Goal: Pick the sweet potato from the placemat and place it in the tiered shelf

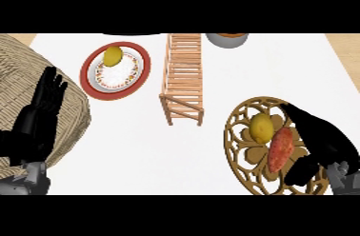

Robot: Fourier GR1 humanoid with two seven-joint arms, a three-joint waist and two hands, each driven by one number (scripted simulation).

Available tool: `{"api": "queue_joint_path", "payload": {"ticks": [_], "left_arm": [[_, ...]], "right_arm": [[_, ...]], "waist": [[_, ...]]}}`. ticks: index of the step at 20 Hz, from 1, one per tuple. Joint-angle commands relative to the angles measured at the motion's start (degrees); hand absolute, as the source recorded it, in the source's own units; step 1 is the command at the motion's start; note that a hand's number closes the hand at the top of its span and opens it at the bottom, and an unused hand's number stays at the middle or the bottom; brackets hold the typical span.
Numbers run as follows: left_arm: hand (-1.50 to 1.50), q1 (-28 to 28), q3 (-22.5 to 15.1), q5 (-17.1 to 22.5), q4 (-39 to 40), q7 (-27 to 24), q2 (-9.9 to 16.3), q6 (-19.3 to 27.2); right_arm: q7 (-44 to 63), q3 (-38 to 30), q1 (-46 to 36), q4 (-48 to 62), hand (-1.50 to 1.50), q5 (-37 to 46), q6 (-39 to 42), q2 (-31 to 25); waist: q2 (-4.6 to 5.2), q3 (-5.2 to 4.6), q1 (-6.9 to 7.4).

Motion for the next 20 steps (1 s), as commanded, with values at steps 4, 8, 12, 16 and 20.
{"api": "queue_joint_path", "payload": {"ticks": [4,8,12,16,20], "left_arm": [[0.00,1.9,0.6,-0.6,0.7,2.0,-1.8,-1.2],[0.00,0.4,-0.4,-3.0,3.8,-0.4,-4.8,0.3],[0.00,2.0,0.5,-3.1,-1.6,3.7,-3.2,-1.5],[0.00,3.0,0.1,-4.1,-0.8,2.1,-5.3,-1.8],[0.00,2.5,2.6,-3.6,2.4,0.2,-4.9,-3.7]], "right_arm": [[-6.7,-2.5,3.5,4.2,-1.50,4.1,-1.1,1.5],[-11.4,-2.3,1.8,10.0,-1.50,7.5,-3.9,4.5],[-9.2,-1.3,3.8,5.8,-1.50,9.4,-2.3,6.8],[-15.8,-4.3,3.7,12.6,-1.50,10.4,-3.9,7.8],[-16.9,-3.4,3.0,16.5,-1.50,12.5,-4.3,11.0]], "waist": [[0.41,-0.60,-0.04],[0.51,-0.59,0.03],[0.37,-0.60,-0.03],[0.43,-0.59,0.11],[0.49,-0.60,0.09]]}}
